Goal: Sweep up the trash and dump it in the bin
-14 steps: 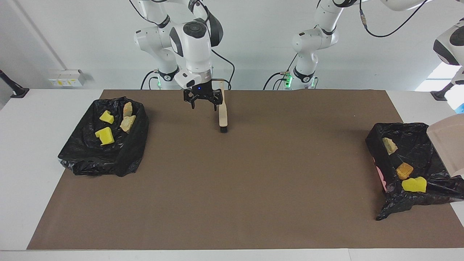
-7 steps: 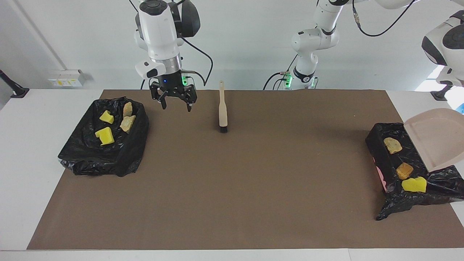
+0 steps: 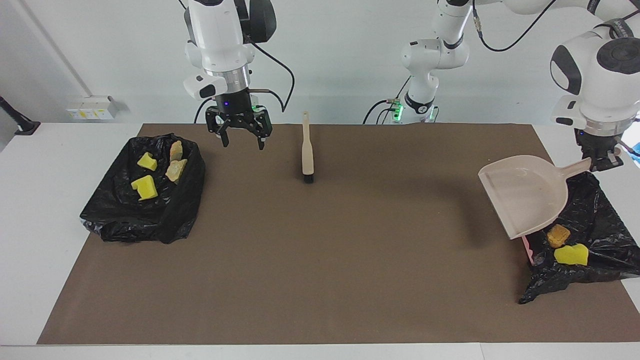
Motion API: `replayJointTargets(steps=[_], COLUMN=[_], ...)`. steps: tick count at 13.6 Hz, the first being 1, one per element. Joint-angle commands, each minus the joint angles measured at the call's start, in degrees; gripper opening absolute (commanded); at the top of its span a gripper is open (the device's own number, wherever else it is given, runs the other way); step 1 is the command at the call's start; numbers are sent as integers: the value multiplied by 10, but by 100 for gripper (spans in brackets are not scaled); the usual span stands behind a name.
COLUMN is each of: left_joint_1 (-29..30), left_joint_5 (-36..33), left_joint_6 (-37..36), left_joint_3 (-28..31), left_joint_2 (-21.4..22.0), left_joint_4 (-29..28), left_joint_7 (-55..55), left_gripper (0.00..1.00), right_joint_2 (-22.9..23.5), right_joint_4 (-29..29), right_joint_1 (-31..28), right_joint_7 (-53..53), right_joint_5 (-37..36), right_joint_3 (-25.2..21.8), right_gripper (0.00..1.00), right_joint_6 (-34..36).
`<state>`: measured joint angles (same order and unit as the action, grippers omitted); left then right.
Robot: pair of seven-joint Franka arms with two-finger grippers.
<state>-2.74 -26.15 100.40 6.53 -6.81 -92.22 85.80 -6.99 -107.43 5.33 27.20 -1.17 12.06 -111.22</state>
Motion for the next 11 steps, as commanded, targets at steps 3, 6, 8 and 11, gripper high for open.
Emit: replayJointTargets(steps=[3,6,8,11], left_joint_1=[-89,-162,-212,-291], left_joint_5=[80,143,189,221], left_joint_6=[-54,-80,-75,-38], left_joint_3=[7,7,6,6], left_joint_2=[43,57,63,53], left_joint_4=[-56,-74,-86,-103], left_joint_7=[-188,-349,-495,-681], left_gripper=[0,0,0,0], right_joint_2=[7,8,8,5], right_joint_4=[52,98,130,167], right_joint_1=[-7,-16,-18,-8], right_joint_7=[-7,-9,-59,-90], right_joint_5=[-21,-21,-12,-11], right_joint_3=[-2,2,-14,-50], right_gripper=[100,100,100,100], right_joint_6=[69,107,149,214])
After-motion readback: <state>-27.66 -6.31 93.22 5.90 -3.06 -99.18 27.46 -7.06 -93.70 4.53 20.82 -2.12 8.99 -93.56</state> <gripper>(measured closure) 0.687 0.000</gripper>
